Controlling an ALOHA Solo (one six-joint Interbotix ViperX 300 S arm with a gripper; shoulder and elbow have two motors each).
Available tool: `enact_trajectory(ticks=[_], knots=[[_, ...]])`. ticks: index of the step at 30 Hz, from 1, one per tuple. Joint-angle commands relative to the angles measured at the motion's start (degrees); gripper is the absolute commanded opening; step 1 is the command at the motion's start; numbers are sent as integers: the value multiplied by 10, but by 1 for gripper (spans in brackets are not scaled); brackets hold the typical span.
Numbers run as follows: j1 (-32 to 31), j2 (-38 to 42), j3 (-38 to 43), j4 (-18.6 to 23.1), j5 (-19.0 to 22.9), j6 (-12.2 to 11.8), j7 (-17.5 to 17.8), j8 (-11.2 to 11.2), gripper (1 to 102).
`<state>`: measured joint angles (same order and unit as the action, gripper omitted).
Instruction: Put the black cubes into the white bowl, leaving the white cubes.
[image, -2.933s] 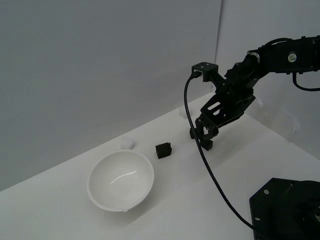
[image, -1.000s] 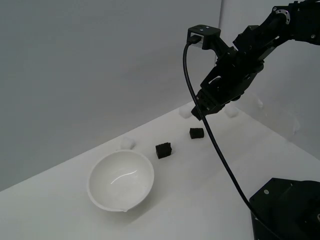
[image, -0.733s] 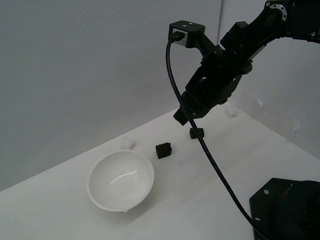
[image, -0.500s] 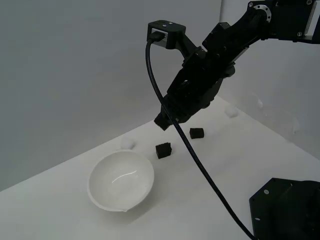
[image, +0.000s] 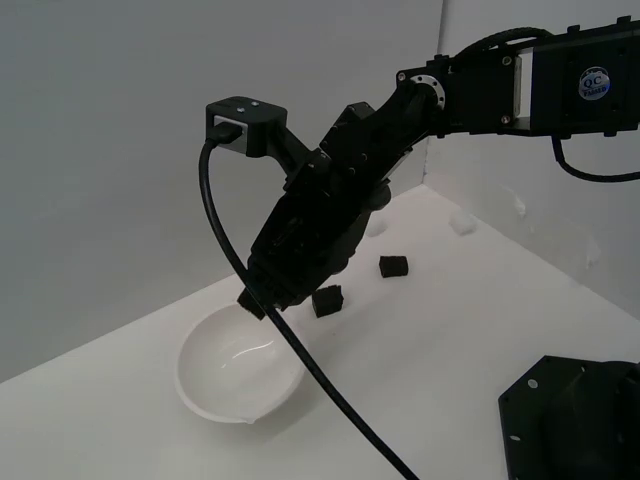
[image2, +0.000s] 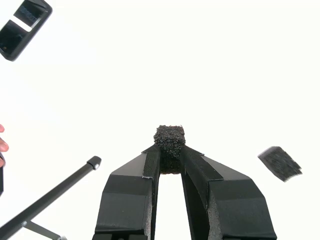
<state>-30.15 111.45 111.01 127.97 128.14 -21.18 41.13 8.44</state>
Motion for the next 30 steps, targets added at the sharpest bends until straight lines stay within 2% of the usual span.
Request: enact_trajectory(ticks=[1, 6, 7, 10, 12, 22, 27, 30], knots=[[-18, 2, 5, -17, -22, -20, -15, 4, 3], [-26, 0, 3, -17, -22, -40, -43, 4, 6], [-26, -1, 3, -17, -22, -44, -46, 4, 12], [-26, -4, -2, -17, -21, -51, -47, 4, 45], [-26, -8, -5, -17, -21, -54, -47, 4, 61], [-25, -6, -3, -11, -15, -55, -51, 11, 63], [18, 21, 25, 4, -2, -50, -47, 15, 63], [62, 43, 47, 14, 9, -39, -36, 18, 63]])
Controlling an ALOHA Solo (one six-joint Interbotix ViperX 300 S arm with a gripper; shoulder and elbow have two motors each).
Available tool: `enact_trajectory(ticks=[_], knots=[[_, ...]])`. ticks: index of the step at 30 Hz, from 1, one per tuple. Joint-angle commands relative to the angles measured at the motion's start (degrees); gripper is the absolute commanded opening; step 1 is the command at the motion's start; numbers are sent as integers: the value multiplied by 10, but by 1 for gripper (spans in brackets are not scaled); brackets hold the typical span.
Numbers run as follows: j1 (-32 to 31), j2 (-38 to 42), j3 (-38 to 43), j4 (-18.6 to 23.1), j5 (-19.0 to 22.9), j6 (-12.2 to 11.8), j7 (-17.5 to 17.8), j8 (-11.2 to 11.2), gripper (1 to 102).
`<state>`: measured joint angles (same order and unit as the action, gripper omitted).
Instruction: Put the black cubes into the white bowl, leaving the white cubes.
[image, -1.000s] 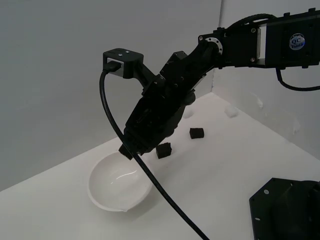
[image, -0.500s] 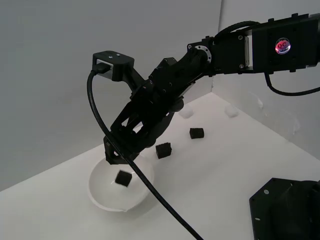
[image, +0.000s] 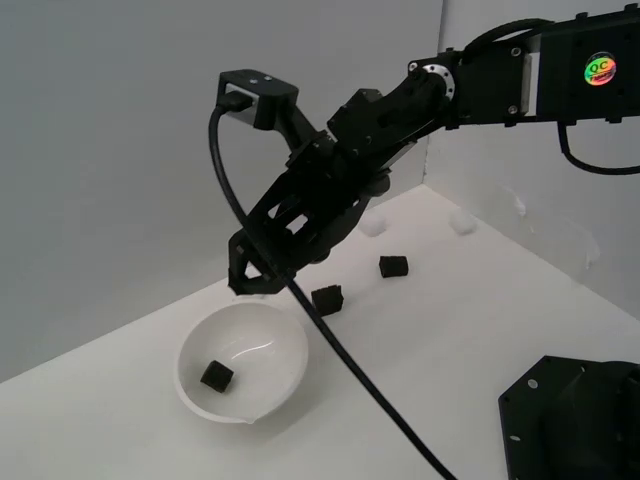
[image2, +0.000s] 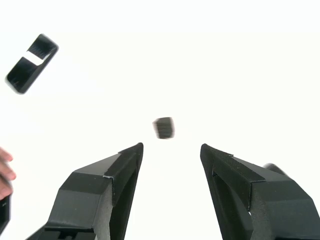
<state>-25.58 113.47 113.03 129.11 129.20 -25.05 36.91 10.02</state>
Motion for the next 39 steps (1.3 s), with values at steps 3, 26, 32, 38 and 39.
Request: enact_trajectory(ticks=[3, 26, 32, 38, 39], knots=[[59, 43, 47, 13, 10, 11, 22, 13, 63], [311, -21, -18, 83, 81, 53, 54, 120, 100], [312, -64, -60, 83, 80, 53, 8, 134, 100], [323, -104, -99, 80, 76, 53, -18, 150, 100], [329, -112, -107, 79, 75, 53, -19, 156, 100]])
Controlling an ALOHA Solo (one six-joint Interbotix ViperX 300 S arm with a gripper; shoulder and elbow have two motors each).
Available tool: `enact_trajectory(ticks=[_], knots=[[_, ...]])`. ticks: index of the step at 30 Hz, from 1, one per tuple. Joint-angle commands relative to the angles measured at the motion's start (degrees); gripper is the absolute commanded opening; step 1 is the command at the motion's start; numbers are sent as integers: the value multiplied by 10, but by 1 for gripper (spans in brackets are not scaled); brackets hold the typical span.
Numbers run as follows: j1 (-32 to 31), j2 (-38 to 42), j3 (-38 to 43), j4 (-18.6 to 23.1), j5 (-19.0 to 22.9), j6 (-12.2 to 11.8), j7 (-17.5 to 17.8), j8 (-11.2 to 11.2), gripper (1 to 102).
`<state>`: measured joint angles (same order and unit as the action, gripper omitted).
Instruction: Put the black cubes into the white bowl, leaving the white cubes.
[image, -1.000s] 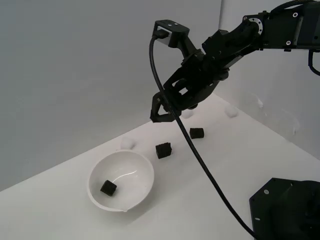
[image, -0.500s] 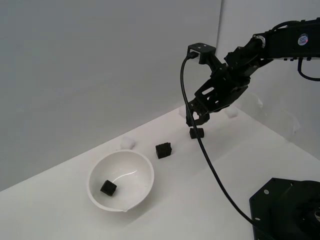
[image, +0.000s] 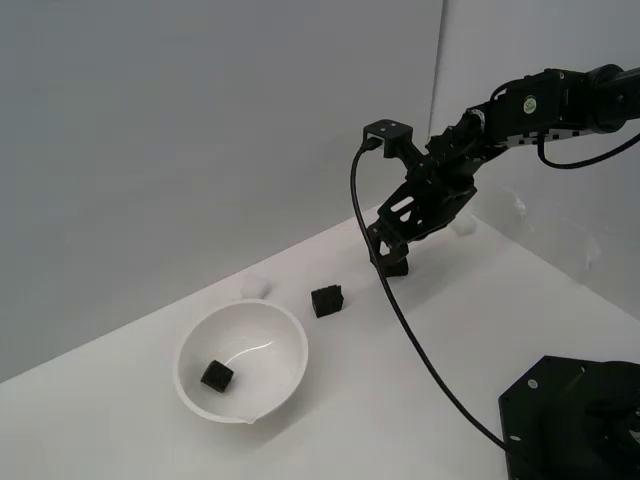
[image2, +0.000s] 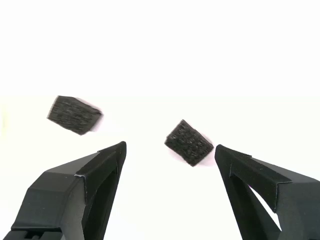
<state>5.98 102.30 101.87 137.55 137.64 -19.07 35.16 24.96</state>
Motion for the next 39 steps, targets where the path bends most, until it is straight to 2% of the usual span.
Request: enact_trajectory(ticks=[1, 6, 15, 29, 31, 36, 39], knots=[[18, -6, -2, -7, -11, -7, -3, 11, 100], [32, -33, -28, -16, -20, -7, -3, 27, 100], [32, -64, -61, -33, -37, -8, -3, 27, 100], [28, -96, -91, -32, -35, -11, -3, 27, 98], [28, -93, -90, -32, -35, -11, -2, 27, 92], [28, -90, -86, -31, -34, -11, 3, 27, 51], [28, -90, -86, -30, -33, -11, 7, 27, 36]])
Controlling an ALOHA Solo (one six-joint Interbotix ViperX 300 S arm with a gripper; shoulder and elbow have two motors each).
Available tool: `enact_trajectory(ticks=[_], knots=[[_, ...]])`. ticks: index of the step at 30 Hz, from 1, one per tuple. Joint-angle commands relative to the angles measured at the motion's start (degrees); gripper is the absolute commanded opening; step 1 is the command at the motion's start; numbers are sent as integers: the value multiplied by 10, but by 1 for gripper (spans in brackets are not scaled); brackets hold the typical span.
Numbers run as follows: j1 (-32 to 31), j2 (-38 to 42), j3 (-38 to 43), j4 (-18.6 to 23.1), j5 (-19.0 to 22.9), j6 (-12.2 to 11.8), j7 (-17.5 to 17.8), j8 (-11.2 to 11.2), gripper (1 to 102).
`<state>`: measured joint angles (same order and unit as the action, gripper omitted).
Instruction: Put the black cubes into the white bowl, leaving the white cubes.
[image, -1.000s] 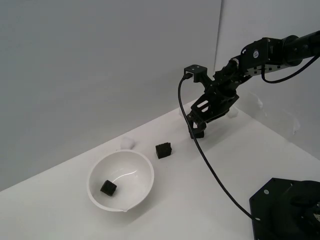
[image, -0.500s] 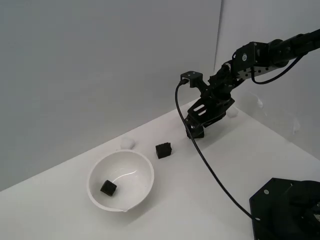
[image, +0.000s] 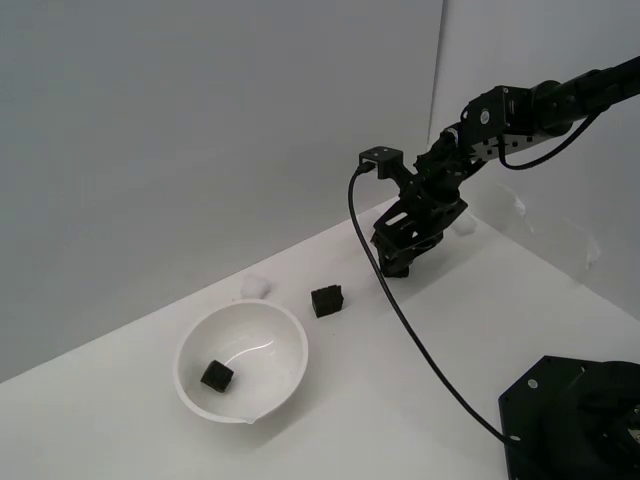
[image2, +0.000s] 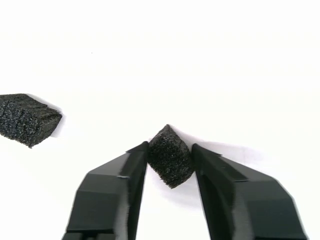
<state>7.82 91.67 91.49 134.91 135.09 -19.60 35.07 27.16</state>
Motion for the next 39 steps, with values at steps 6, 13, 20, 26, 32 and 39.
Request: enact_trajectory(ticks=[6, 13, 20, 26, 32, 39], knots=[[10, 23, 24, -3, -7, -6, 19, 5, 3], [10, 86, 89, -5, -10, -4, 51, 5, 3], [10, 186, 187, -4, -9, -6, 74, 0, 3], [-9, 256, 257, -4, -9, -20, 83, -8, 3], [-67, 292, 293, -10, -13, -25, 83, -40, 3], [-163, 294, 294, -35, -40, -25, 82, -89, 3]])
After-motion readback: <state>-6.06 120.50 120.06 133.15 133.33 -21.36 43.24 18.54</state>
